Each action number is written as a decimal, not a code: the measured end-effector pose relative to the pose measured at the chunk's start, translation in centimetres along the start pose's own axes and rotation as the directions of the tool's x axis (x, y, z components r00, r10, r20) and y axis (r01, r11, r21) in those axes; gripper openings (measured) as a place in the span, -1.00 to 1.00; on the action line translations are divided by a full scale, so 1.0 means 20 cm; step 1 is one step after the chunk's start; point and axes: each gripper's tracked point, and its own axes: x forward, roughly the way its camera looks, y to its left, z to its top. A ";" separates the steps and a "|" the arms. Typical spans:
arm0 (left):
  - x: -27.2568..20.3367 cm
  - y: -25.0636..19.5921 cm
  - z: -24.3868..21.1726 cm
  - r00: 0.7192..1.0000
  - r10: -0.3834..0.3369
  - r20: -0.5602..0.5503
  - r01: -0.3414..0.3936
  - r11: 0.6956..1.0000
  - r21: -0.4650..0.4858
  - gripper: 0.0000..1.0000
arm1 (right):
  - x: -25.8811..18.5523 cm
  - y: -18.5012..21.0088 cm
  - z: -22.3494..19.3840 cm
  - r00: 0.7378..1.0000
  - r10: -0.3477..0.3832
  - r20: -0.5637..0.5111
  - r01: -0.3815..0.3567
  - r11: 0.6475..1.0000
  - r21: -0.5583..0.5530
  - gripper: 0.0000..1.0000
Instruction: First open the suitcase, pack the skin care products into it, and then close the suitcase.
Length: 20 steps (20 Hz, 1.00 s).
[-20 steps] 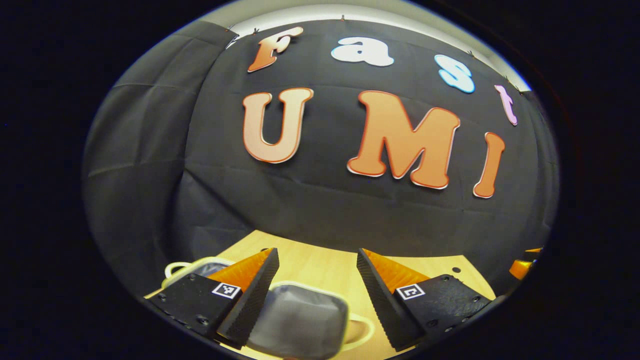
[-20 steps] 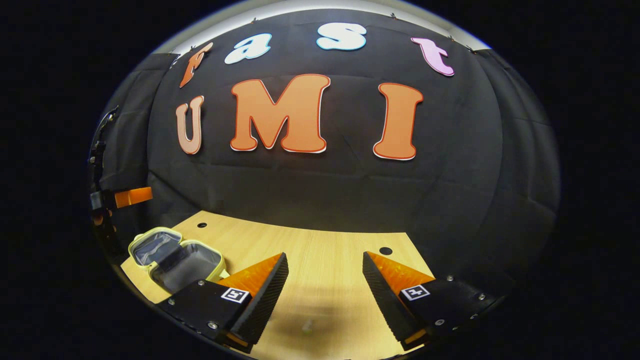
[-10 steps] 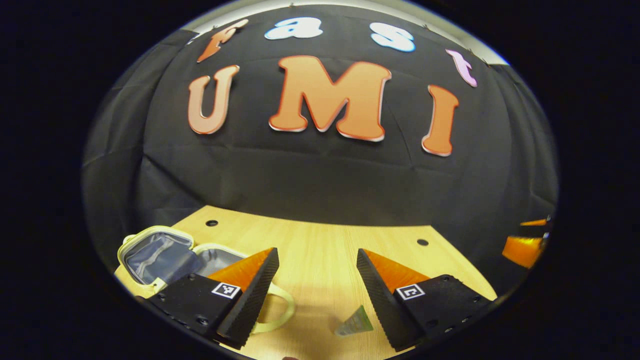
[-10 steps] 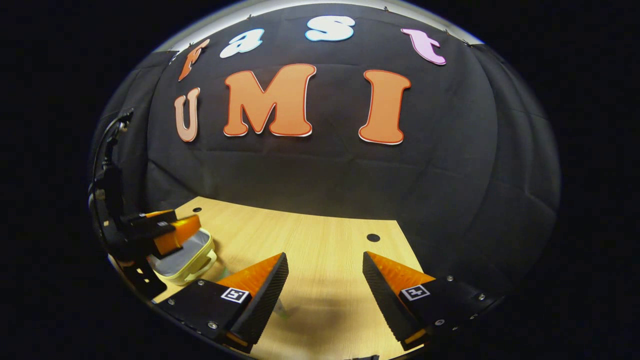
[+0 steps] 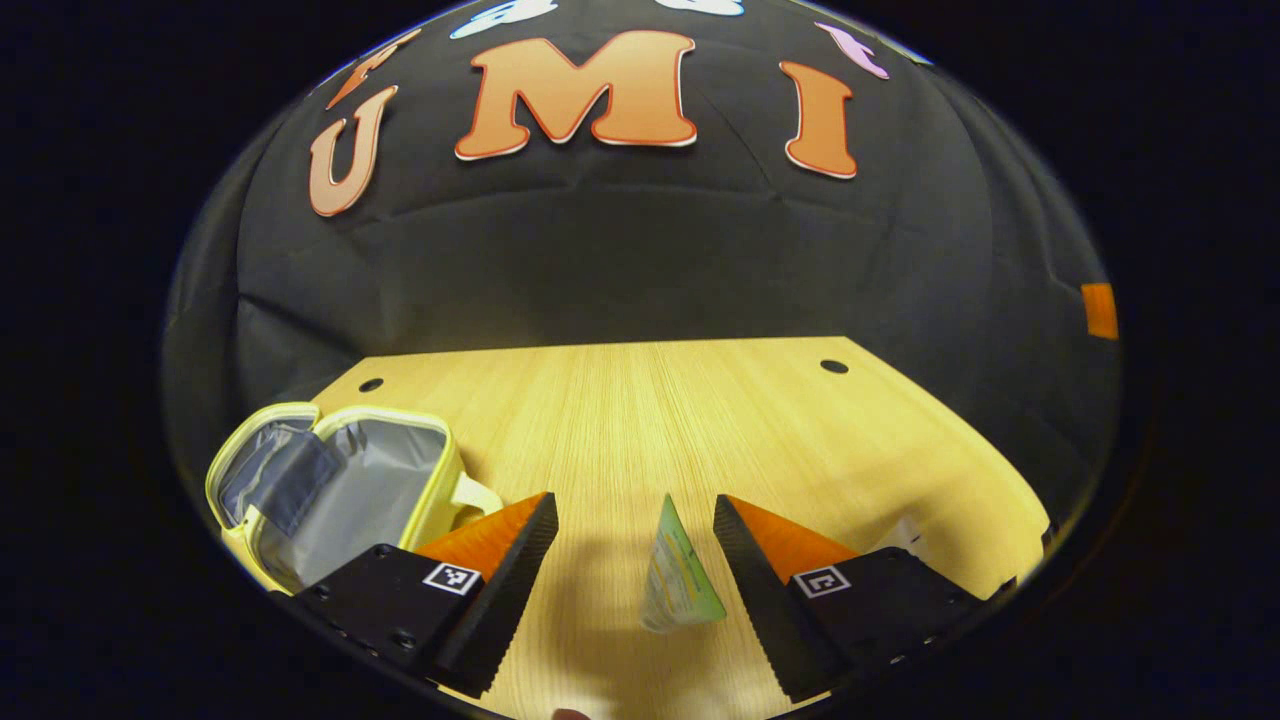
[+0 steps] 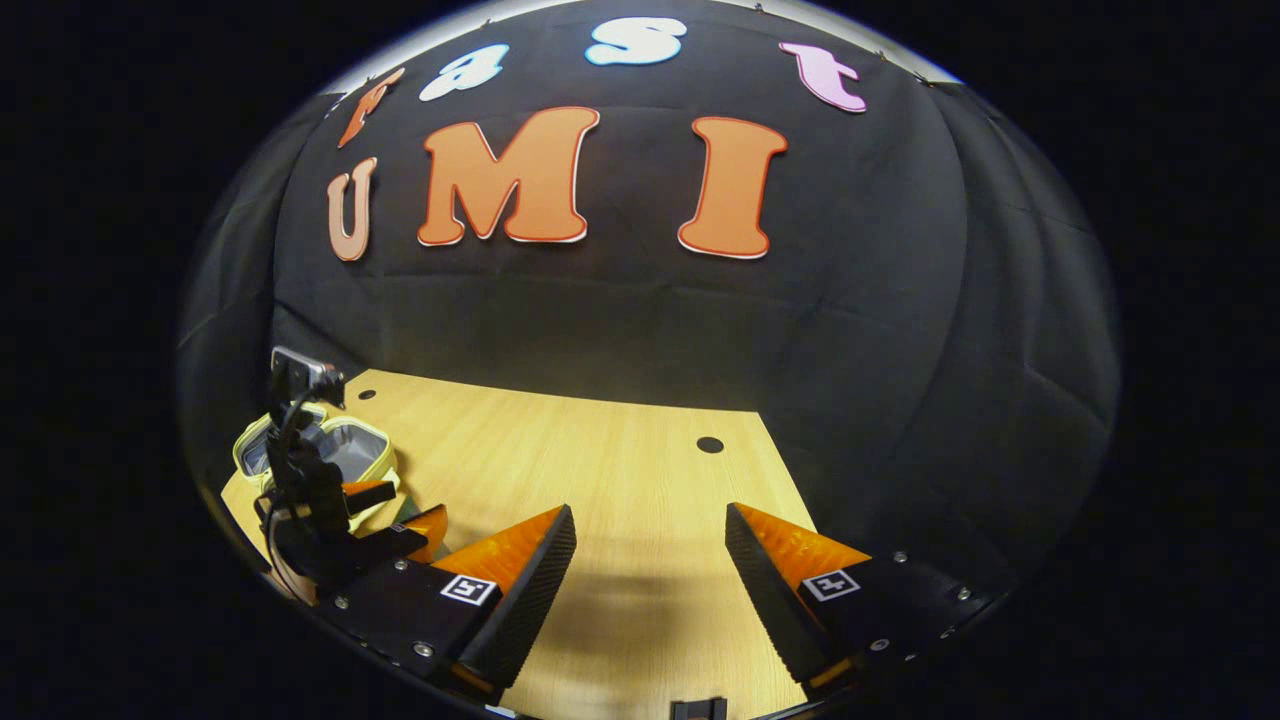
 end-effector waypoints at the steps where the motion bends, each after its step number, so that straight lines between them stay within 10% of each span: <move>1: 0.03 0.00 -0.05 1.000 0.007 -0.015 -0.006 1.000 0.016 0.94 | 0.00 -0.02 -0.01 1.000 -0.010 -0.006 0.010 1.000 -0.003 0.91; 5: 0.11 -0.04 -0.21 0.999 -0.005 -0.051 0.007 0.999 0.053 0.96 | 0.00 -0.07 -0.04 0.999 -0.038 -0.017 0.038 0.999 -0.012 0.91; 10: 0.16 -0.07 -0.22 0.999 0.001 -0.044 0.005 0.989 0.148 -0.28 | 0.00 -0.04 -0.04 0.999 -0.027 -0.018 0.027 1.000 0.004 0.92; 20: -0.20 0.02 0.16 0.994 -0.074 -0.078 0.078 0.995 0.058 -0.38 | 0.07 0.20 -0.01 0.995 0.076 0.061 -0.081 0.994 0.079 0.92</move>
